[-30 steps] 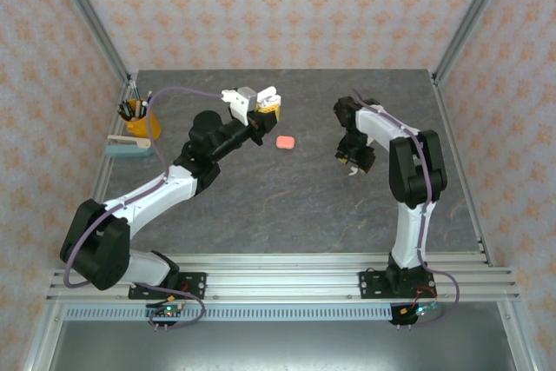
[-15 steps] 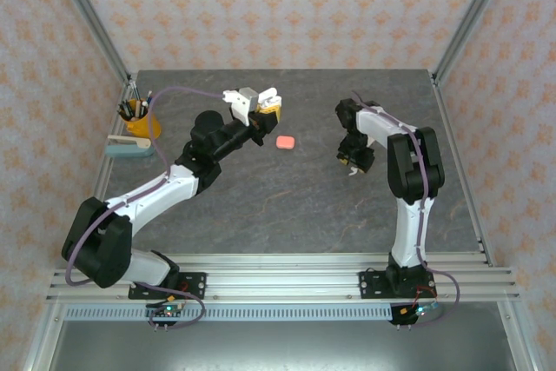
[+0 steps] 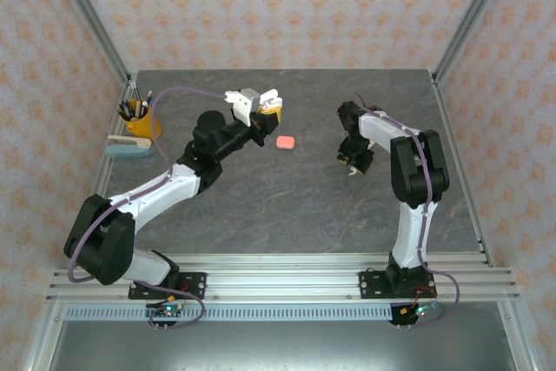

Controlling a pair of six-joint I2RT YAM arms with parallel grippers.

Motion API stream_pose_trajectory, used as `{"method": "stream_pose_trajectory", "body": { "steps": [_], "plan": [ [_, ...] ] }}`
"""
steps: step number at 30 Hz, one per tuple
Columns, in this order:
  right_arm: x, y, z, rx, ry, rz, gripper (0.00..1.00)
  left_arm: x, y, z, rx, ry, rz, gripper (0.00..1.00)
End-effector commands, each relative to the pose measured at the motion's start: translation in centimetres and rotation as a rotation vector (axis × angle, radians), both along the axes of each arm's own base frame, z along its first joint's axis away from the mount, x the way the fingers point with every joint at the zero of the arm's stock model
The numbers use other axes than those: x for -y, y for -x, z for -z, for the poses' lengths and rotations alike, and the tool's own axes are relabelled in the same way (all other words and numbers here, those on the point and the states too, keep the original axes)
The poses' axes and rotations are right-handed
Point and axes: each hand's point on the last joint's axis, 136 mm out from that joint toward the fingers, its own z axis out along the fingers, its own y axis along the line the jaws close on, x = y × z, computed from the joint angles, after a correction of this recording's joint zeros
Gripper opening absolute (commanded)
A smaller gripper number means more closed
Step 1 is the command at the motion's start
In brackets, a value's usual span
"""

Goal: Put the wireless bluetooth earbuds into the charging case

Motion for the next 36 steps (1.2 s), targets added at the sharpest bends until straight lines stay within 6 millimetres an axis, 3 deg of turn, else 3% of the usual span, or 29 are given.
{"method": "stream_pose_trajectory", "body": {
  "steps": [1,36],
  "plan": [
    [1.2,3.1,1.5,-0.101,0.031,0.003,0.47,0.0,-0.3,-1.2,0.040,0.001,-0.010,0.00],
    [1.0,5.4,1.7,-0.121,-0.013,-0.089,0.40,-0.2,-0.3,-1.5,0.039,0.003,-0.014,0.00]
  ]
}}
